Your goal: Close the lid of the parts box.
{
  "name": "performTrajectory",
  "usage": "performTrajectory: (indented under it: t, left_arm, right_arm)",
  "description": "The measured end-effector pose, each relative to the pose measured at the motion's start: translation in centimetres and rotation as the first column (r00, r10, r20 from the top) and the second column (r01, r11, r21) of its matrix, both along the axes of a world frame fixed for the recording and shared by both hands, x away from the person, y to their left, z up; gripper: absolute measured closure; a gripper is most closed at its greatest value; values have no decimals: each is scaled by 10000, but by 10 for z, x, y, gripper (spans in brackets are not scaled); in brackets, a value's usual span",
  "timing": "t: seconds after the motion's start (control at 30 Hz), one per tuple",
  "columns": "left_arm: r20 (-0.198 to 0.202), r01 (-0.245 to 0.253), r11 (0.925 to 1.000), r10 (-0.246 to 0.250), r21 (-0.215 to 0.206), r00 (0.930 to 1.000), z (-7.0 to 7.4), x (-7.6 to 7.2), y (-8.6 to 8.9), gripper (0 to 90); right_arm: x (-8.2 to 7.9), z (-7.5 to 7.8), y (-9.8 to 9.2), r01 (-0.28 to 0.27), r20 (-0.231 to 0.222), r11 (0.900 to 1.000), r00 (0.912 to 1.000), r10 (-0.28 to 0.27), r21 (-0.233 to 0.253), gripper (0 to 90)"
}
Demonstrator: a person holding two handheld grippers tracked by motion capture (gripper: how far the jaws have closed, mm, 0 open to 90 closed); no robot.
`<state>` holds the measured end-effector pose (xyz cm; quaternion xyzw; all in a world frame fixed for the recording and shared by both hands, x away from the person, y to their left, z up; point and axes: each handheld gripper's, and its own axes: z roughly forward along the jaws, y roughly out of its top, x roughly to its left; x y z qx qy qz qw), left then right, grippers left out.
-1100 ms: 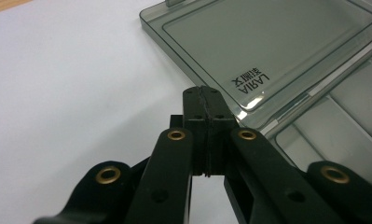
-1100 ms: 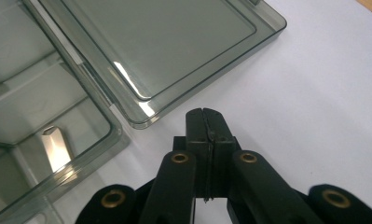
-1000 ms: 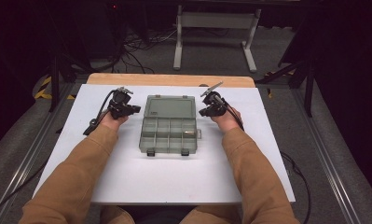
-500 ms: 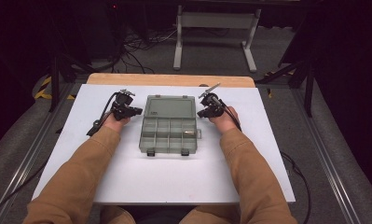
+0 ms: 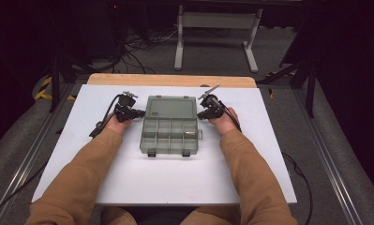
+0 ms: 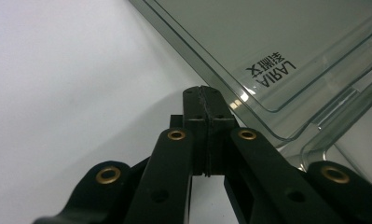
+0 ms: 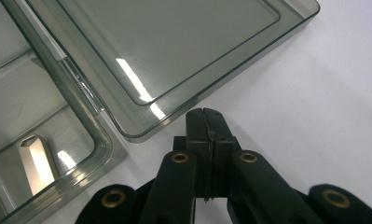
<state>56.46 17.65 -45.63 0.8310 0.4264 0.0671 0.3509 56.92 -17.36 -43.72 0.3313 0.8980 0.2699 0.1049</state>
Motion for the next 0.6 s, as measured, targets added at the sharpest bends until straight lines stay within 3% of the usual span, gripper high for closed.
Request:
performTrajectory:
  t: [0.6]
  left_arm:
    - [-108,-73,10000,72,-61,9999,0,0,-1,900]
  right_arm:
    - [0,0,2,31,16,10000,10000,-31,-46,900]
